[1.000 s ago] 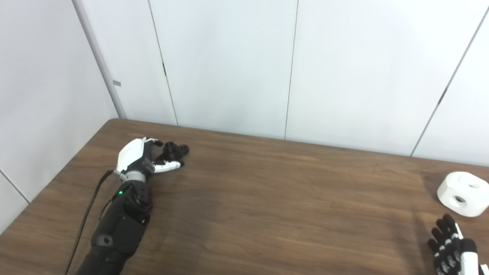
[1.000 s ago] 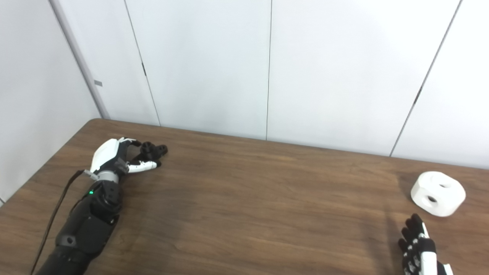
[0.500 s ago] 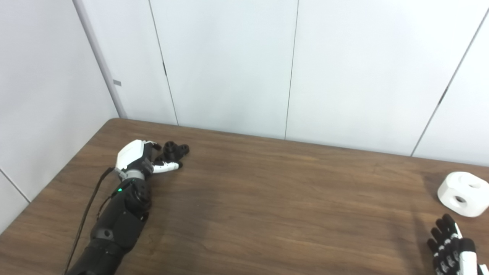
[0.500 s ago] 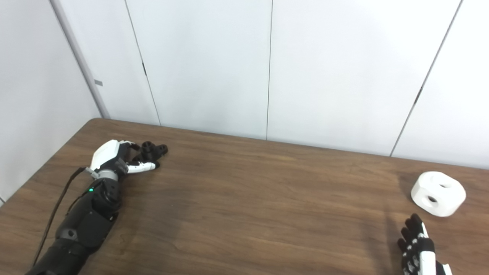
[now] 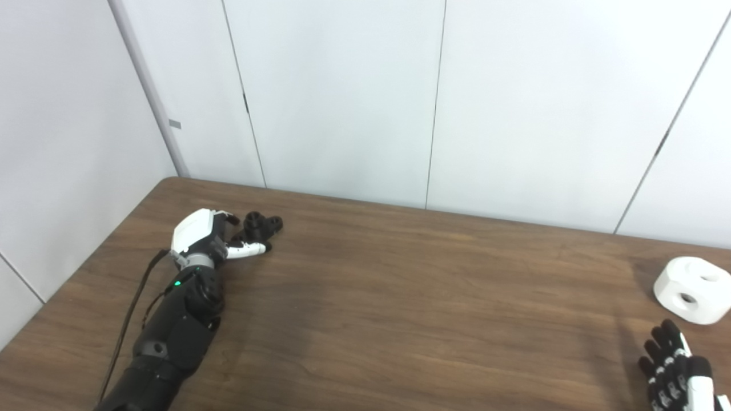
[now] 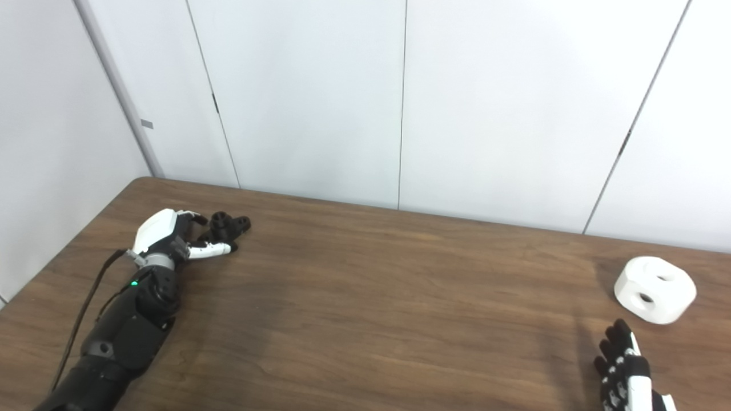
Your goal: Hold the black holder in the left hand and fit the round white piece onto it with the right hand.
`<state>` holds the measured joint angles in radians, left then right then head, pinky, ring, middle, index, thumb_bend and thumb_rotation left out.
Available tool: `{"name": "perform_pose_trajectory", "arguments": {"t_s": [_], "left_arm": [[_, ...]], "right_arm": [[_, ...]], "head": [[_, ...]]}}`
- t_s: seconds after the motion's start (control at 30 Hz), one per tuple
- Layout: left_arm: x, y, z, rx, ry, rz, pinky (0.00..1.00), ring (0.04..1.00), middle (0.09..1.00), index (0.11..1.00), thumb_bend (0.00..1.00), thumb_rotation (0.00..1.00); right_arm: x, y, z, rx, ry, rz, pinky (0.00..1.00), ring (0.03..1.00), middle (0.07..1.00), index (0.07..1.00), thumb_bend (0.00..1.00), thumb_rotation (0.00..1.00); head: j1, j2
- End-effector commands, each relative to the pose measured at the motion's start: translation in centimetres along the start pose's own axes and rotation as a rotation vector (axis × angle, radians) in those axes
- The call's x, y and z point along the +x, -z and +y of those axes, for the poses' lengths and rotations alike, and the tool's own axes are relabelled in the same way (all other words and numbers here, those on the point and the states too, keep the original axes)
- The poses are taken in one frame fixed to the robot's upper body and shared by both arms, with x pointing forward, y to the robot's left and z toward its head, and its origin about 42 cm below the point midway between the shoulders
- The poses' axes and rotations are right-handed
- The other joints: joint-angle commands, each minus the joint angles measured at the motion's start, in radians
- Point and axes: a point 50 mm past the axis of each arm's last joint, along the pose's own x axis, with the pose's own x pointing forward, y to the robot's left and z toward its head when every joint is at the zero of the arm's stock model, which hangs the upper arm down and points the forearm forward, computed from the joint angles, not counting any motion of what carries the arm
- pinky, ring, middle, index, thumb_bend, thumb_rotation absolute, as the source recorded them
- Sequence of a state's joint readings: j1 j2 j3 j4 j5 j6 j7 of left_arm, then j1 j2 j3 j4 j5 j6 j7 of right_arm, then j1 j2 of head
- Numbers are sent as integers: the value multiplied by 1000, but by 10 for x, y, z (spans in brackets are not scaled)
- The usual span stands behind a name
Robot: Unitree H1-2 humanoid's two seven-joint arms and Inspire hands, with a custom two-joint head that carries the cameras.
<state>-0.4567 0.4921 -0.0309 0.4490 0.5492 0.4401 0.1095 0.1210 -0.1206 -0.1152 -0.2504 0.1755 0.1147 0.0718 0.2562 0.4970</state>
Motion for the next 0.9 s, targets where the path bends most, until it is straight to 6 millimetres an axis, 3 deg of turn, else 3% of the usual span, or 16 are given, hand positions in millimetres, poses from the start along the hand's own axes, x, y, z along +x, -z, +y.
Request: {"name": "perform_pose_trajectory", "arguments": {"t_s": [0.0,0.23,0.37,0.43,0.5,0.63,0.87], "left_arm": [[11,-9,31,13,-85,-26,1000,997,930,764,843,364],[10,-11,30,7,-81,-38,1000,993,923,720,849,331],[11,-11,28,-2,-78,-41,1000,992,915,630,829,262],[10,-10,27,-33,-84,-52,1000,990,898,542,647,142],[10,-9,26,-53,-92,-64,1000,983,880,502,557,85],[11,-6,25,-74,-99,-74,1000,936,827,486,524,50],[13,-6,21,-74,-88,-93,1000,915,815,485,521,47]], "right_arm": [[4,-15,1,1,-10,-65,1000,1000,1000,1000,646,1000],[4,-16,-1,-8,-11,-72,1000,1000,1000,1000,654,1000],[4,-16,-1,-1,-8,-72,1000,1000,1000,1000,648,1000],[3,-16,-1,-2,-5,-72,1000,1000,1000,1000,649,1000],[3,-16,-1,-1,-2,-72,1000,1000,1000,1000,650,1000],[3,-16,0,-5,-1,-72,1000,1000,1000,1000,626,1000],[3,-17,0,11,-10,-77,1000,1000,1000,1000,593,1000]], "head": [[1,1],[1,4],[1,4],[1,7],[1,8],[-2,7],[-9,6]]}}
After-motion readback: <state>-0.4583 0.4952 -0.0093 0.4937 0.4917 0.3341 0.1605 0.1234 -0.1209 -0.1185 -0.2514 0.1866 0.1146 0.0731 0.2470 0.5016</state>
